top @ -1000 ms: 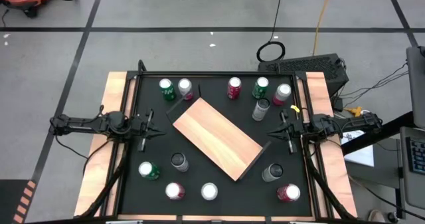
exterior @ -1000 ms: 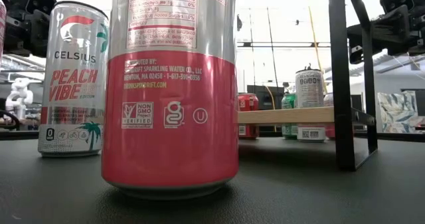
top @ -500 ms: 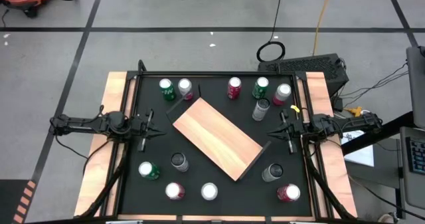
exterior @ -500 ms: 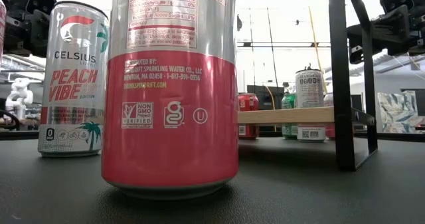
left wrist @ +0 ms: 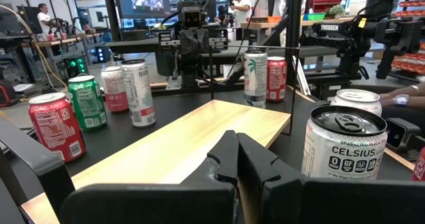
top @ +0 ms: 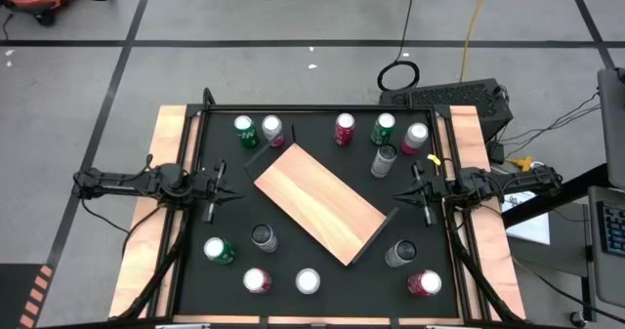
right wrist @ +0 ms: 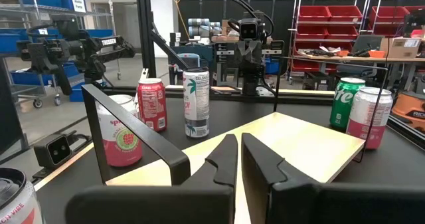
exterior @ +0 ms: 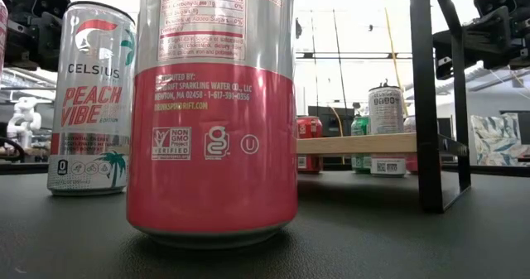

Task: Place canned beverage on shelf

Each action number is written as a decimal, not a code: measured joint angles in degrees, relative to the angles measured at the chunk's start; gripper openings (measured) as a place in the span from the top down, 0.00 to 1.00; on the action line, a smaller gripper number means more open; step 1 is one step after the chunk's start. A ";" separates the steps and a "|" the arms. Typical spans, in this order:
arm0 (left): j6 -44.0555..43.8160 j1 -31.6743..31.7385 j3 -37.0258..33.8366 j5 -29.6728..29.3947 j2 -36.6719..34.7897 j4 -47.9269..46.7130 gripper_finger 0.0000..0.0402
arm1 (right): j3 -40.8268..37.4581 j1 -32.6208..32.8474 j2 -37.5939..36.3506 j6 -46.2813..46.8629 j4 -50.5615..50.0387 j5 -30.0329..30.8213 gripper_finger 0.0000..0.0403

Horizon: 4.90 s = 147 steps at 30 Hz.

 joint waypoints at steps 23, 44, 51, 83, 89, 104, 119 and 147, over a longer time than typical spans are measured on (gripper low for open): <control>-0.02 -0.01 0.00 -0.01 0.01 0.01 1.00 | 0.00 -0.02 0.00 0.00 0.00 0.02 1.00; -0.01 -0.01 0.01 0.01 -0.02 0.01 1.00 | 0.00 0.00 0.00 0.00 0.00 0.00 1.00; 0.00 -0.01 0.00 0.01 -0.01 -0.01 1.00 | 0.00 0.00 0.02 -2.93 0.00 0.02 1.00; 0.00 0.00 0.00 0.01 -0.02 0.03 1.00 | 3.50 0.00 2.13 -0.80 -2.01 0.27 1.00; 0.00 -0.01 0.00 0.01 0.00 0.03 1.00 | 13.17 0.00 7.88 2.80 -9.06 4.11 1.00; -0.01 0.00 0.01 -0.43 -0.01 0.05 1.00 | 43.49 0.00 25.17 9.68 -30.32 8.82 1.00; 0.02 -0.01 0.00 -2.00 0.00 0.88 1.00 | 52.21 0.00 35.84 13.57 -38.64 9.33 1.00; -0.71 -0.01 34.85 -8.43 16.15 -12.06 1.00 | 52.21 0.00 39.29 11.84 -38.62 9.09 1.00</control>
